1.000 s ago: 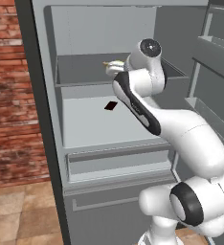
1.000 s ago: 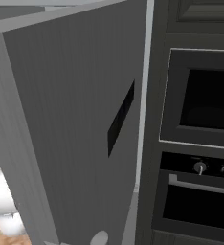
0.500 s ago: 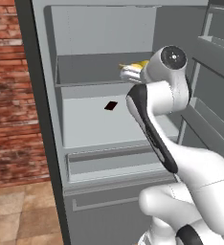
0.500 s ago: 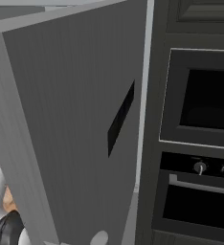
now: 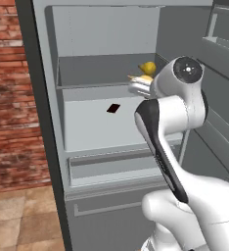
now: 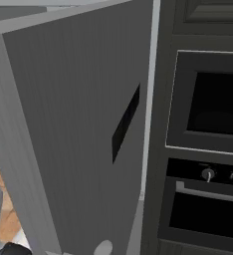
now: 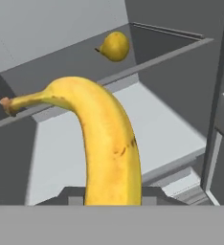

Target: Pick the banana and pear from the fridge and place them on the plate next to the blender to make a fruit smoothie.

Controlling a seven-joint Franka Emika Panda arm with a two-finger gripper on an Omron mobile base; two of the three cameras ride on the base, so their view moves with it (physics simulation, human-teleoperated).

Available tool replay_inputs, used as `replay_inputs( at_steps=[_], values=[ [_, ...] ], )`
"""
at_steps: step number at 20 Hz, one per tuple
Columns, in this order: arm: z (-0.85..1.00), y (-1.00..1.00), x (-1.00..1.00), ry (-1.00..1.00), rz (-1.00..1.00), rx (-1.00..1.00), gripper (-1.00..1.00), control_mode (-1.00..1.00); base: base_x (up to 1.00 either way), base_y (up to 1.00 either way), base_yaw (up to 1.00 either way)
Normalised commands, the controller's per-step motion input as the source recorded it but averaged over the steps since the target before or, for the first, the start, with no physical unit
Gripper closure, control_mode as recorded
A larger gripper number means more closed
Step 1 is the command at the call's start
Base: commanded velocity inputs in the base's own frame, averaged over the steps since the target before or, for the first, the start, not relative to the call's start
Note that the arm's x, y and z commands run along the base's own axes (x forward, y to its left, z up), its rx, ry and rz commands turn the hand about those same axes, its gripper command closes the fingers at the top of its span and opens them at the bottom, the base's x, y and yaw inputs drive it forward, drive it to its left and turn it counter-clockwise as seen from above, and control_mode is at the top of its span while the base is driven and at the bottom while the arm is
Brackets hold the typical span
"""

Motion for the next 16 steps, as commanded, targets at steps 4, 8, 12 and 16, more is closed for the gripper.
replay_inputs(
  at_steps=[4,8,12,16],
  values=[
    [-0.03,0.0,-0.15,0.0,0.0,0.0,1.0,1.0,-0.74,0.27,-0.05],
    [0.0,0.0,0.0,0.0,0.0,0.0,1.0,1.0,-1.0,0.82,-0.2],
    [0.0,0.0,0.0,0.0,0.0,0.0,1.0,1.0,-0.89,0.96,-0.39],
    [0.0,0.0,0.0,0.0,0.0,0.0,1.0,1.0,-0.8,0.54,-0.6]
  ],
)
